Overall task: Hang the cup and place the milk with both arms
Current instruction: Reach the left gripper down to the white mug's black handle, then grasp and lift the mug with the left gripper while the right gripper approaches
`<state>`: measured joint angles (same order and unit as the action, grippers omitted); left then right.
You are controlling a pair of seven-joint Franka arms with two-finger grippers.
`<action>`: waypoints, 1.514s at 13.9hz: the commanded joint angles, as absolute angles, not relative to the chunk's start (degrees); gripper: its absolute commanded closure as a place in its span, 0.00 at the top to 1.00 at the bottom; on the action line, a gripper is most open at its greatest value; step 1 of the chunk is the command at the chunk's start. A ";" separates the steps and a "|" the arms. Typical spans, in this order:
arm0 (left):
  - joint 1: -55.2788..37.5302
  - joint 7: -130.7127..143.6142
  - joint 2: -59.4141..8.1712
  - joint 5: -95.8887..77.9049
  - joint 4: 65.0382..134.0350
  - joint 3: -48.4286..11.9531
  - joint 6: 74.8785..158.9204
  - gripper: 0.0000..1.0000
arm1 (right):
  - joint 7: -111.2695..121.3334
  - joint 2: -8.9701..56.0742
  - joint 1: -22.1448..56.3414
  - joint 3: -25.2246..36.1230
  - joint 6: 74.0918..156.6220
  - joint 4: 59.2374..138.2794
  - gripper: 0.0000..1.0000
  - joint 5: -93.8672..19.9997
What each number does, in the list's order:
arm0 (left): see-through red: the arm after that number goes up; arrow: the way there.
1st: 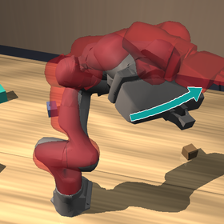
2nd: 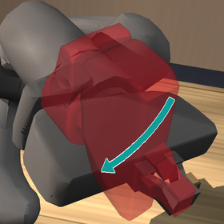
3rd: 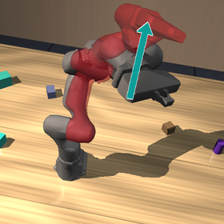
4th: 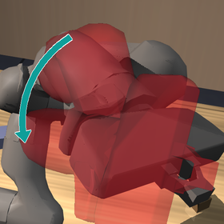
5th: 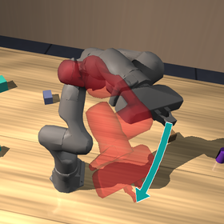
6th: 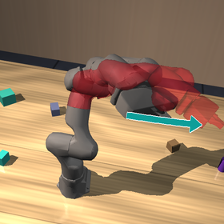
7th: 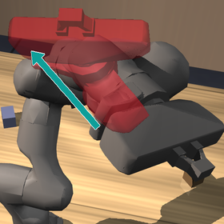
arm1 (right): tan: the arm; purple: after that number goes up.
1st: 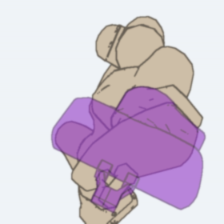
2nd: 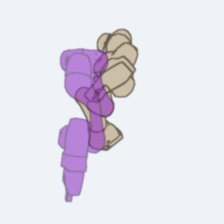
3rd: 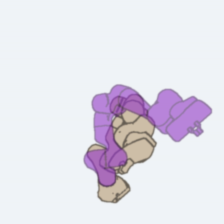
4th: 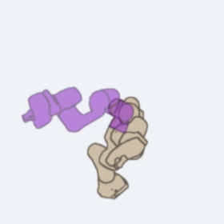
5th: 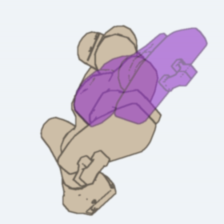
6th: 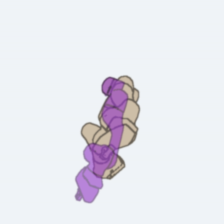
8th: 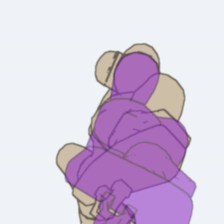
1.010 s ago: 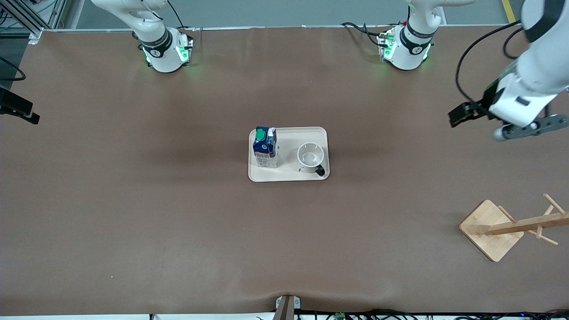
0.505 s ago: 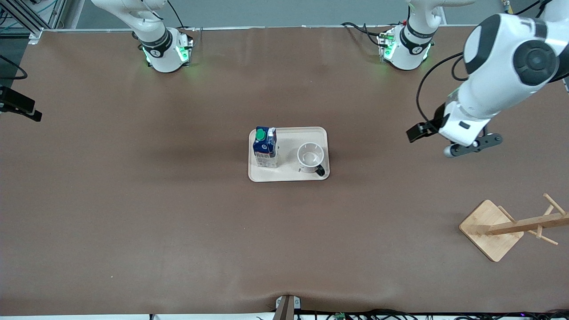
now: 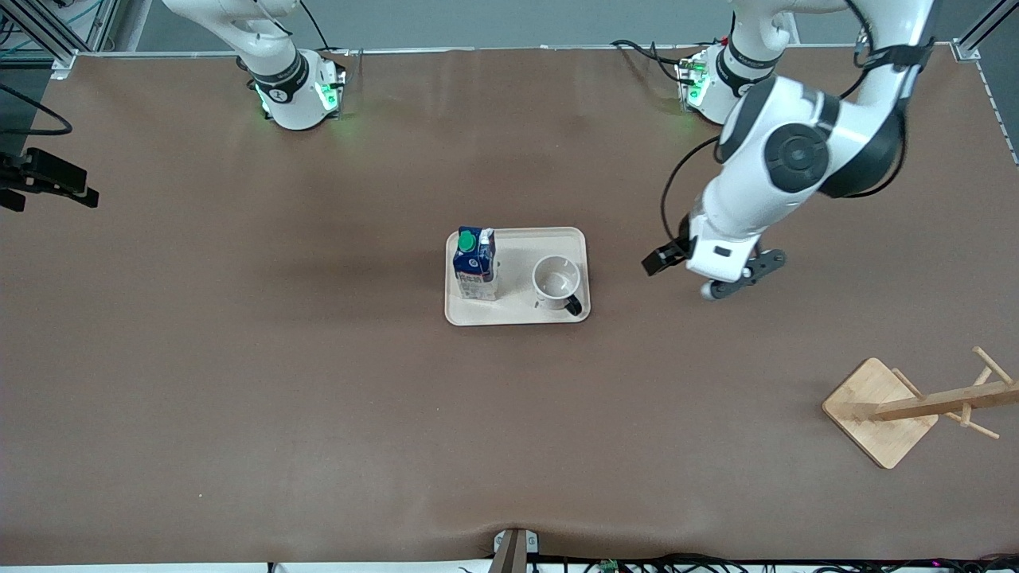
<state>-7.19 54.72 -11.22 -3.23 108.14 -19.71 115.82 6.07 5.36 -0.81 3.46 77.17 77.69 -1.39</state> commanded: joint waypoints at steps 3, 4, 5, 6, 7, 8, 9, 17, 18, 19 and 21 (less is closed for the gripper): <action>-11.77 67.13 -15.46 -1.76 108.28 -19.78 121.80 1.00 | 6.42 7.82 -1.05 3.60 75.85 76.29 1.00 -2.55; -12.65 69.15 -15.64 -1.76 109.24 -19.69 123.47 1.00 | 6.42 7.91 -1.14 3.60 75.85 76.38 1.00 -2.55; -13.09 70.56 -15.73 -1.67 110.29 -19.77 124.97 1.00 | 6.50 8.08 -1.23 3.60 75.76 76.29 1.00 -2.55; -13.97 72.06 -15.73 -1.67 111.61 -19.69 126.29 0.98 | 6.50 8.26 -1.14 3.60 75.67 76.38 1.00 -2.55; -15.02 73.29 -15.82 -1.67 112.93 -19.69 127.95 0.94 | 6.50 8.78 -1.14 3.60 75.33 76.64 1.00 -2.55; -15.38 74.52 -16.26 -1.67 113.81 -19.77 129.71 0.89 | 6.24 9.83 -1.32 3.60 73.76 76.64 1.00 -2.46; -16.08 75.92 -17.04 -1.58 114.08 -19.69 131.12 0.88 | 5.89 10.10 -1.41 3.60 71.83 76.55 1.00 -2.55; -20.83 84.64 -23.46 5.45 113.12 -19.78 134.38 0.79 | 6.33 13.54 0.62 3.52 67.94 76.73 1.00 -2.90; -21.70 85.25 -23.99 5.45 113.12 -19.69 135.08 0.78 | 6.33 13.54 0.53 3.60 67.85 76.73 1.00 -3.16; -21.97 85.69 -24.43 5.45 113.12 -19.69 135.96 0.75 | 6.33 13.54 0.44 3.60 67.76 76.90 1.00 -3.16; -21.97 85.69 -25.40 5.45 113.12 -19.69 137.72 0.66 | 6.06 14.76 0.09 3.60 67.68 76.90 1.00 -3.25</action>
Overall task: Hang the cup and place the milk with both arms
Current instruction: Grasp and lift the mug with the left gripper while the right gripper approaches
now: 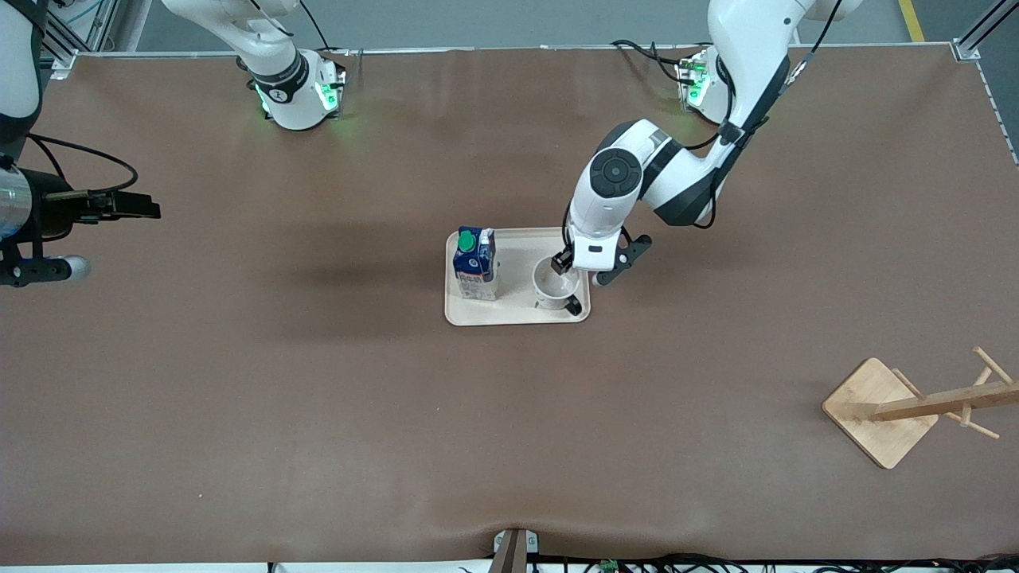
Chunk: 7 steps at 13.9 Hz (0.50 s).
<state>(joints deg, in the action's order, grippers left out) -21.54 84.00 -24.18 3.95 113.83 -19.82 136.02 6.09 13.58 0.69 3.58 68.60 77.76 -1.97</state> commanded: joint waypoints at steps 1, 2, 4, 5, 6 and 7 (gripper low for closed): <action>-21.97 85.69 -25.84 5.45 113.12 -19.60 138.07 0.59 | 5.80 15.72 0.26 3.52 67.94 76.90 1.00 -3.51; -22.06 85.69 -26.19 5.54 112.85 -19.60 138.60 0.54 | 5.71 16.43 0.61 3.60 68.81 76.90 1.00 -4.73; -22.06 85.69 -27.42 5.54 111.89 -19.51 139.22 0.41 | 4.49 18.27 0.27 3.60 73.11 76.90 1.00 -6.93; -22.06 85.69 -28.38 5.54 111.28 -19.51 139.22 0.33 | 4.40 19.76 0.35 3.60 74.78 76.82 1.00 -8.60; -22.06 85.69 -28.91 5.54 110.57 -19.42 139.31 0.27 | 4.22 20.73 0.61 3.60 76.71 76.73 1.00 -10.70; -21.97 85.69 -29.96 6.58 109.61 -19.34 139.31 0.26 | 2.65 21.70 1.31 3.60 78.21 76.73 1.00 -12.46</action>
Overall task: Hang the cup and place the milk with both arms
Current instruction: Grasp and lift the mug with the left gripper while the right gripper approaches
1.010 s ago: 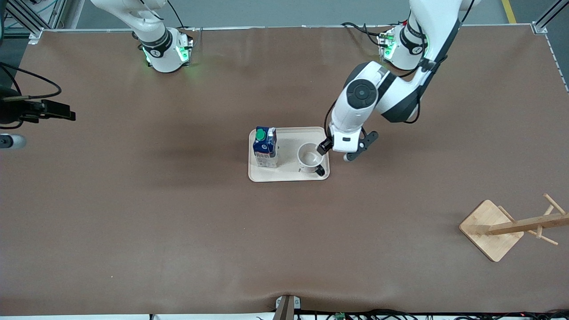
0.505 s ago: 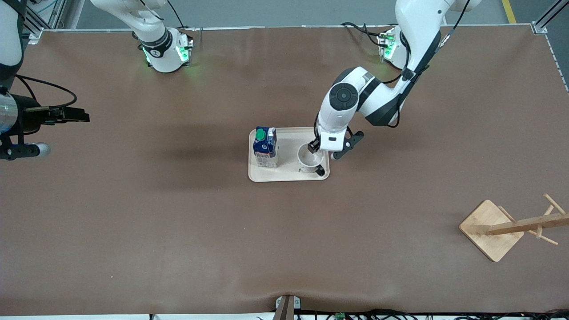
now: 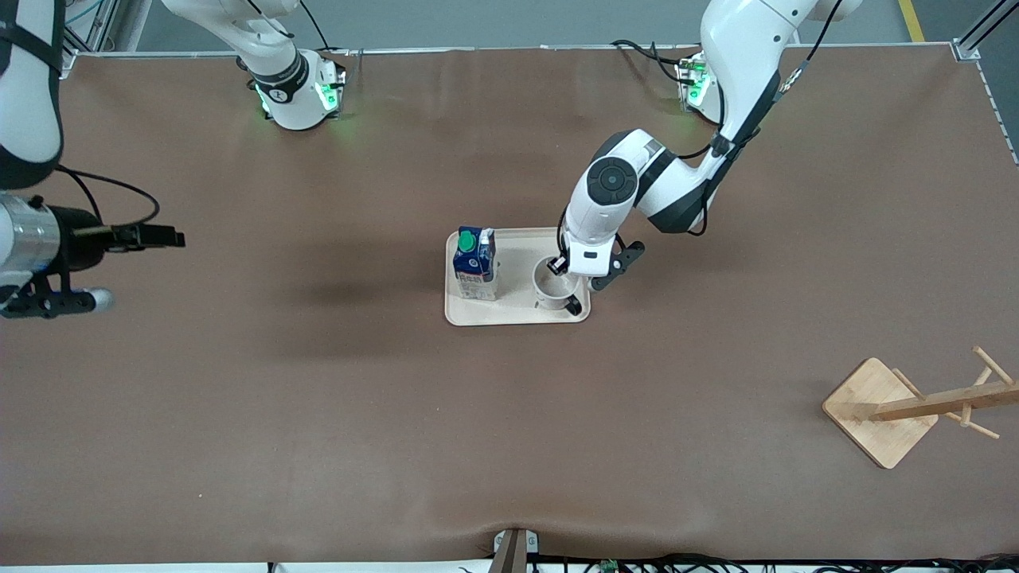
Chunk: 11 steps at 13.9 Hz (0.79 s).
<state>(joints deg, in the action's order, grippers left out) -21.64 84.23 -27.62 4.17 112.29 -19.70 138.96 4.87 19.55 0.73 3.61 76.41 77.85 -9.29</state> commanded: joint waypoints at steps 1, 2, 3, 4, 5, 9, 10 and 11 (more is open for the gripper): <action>-22.06 85.78 -30.67 8.07 109.08 -19.34 139.31 0.20 | -0.06 21.80 1.75 3.52 78.48 76.73 1.00 -13.61; -22.06 85.78 -30.93 8.87 108.90 -19.34 139.31 0.10 | -2.96 21.88 2.98 3.52 78.75 76.64 1.00 -15.80; -21.97 85.69 -30.94 9.22 108.72 -19.34 139.31 0.00 | -5.86 21.97 5.16 3.52 78.75 76.73 1.00 -18.26; -21.89 85.61 -30.68 9.75 108.72 -19.34 139.31 0.00 | -9.63 22.15 7.53 3.60 79.27 76.73 1.00 -18.72; -21.71 85.52 -30.24 10.19 108.63 -19.34 139.22 0.00 | -13.84 22.24 9.73 3.60 80.84 76.73 1.00 -18.46; -20.83 84.82 -23.22 10.46 108.28 -19.16 135.11 0.00 | -17.67 22.15 11.95 3.60 81.39 76.55 1.00 -18.64; -20.22 84.55 -21.20 10.46 108.19 -19.16 133.96 0.00 | -17.49 22.06 11.95 3.60 81.39 76.20 1.00 -18.37; -19.08 83.33 -19.27 10.46 108.19 -19.16 133.16 0.00 | -17.40 21.97 11.95 3.60 81.30 76.11 1.00 -18.63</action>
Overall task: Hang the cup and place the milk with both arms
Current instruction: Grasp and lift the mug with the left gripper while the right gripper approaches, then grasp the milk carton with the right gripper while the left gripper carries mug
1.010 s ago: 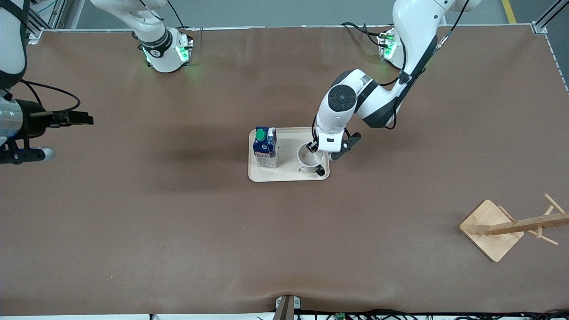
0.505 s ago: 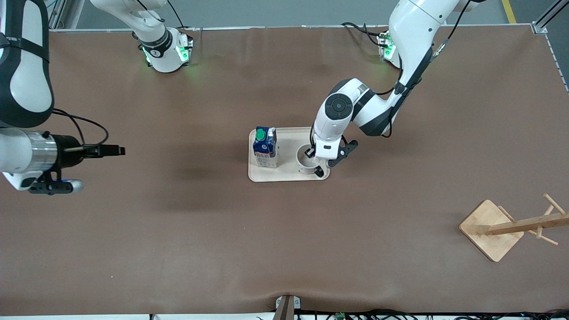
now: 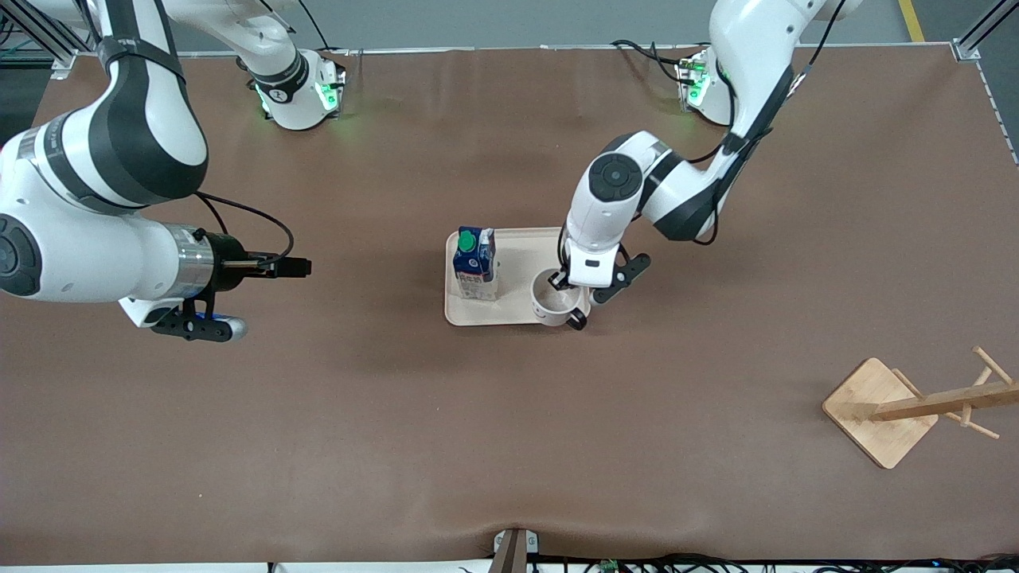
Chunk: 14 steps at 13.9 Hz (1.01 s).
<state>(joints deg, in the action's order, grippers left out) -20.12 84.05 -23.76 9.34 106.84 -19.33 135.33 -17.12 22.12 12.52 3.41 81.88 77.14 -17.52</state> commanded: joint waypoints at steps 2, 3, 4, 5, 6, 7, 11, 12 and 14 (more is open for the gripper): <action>-15.48 75.80 -15.22 10.55 108.19 -19.25 128.78 0.00 | -18.36 22.15 15.62 3.60 81.56 76.11 1.00 -17.85; -13.90 71.93 -14.07 10.55 107.93 -19.25 126.67 0.00 | -21.24 22.24 16.69 3.95 81.82 76.20 1.00 -18.02; -12.49 68.59 -13.45 10.55 107.15 -19.25 124.56 0.00 | -24.14 22.32 16.96 3.87 83.22 76.20 1.00 -18.63; -11.00 65.42 -12.84 10.55 106.18 -19.25 121.84 0.00 | -26.43 22.67 18.01 3.78 86.28 76.20 1.00 -18.72; -9.51 61.74 -12.48 10.55 105.04 -19.25 118.77 0.00 | -28.54 23.55 19.06 3.69 89.35 76.29 1.00 -18.89; -8.10 57.44 -12.05 10.55 103.29 -19.25 115.70 0.00 | -29.26 24.34 20.55 3.69 90.86 76.20 1.00 -18.81; -1.95 38.72 -12.22 10.46 95.81 -19.16 104.35 0.00 | -31.36 25.49 27.40 3.69 95.07 76.20 1.00 -18.72; -0.37 35.10 -11.96 10.46 95.37 -19.16 103.89 0.00 | -33.90 25.58 28.90 3.69 96.40 76.46 1.00 -18.72; 3.23 27.81 -11.78 10.55 94.40 -19.16 103.71 0.00 | -38.22 27.59 32.68 3.69 96.85 76.46 1.00 -18.55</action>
<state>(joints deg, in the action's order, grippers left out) 0.61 33.87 -12.05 9.54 95.89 -18.75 105.27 -34.53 25.86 29.71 3.08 96.22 77.09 -17.74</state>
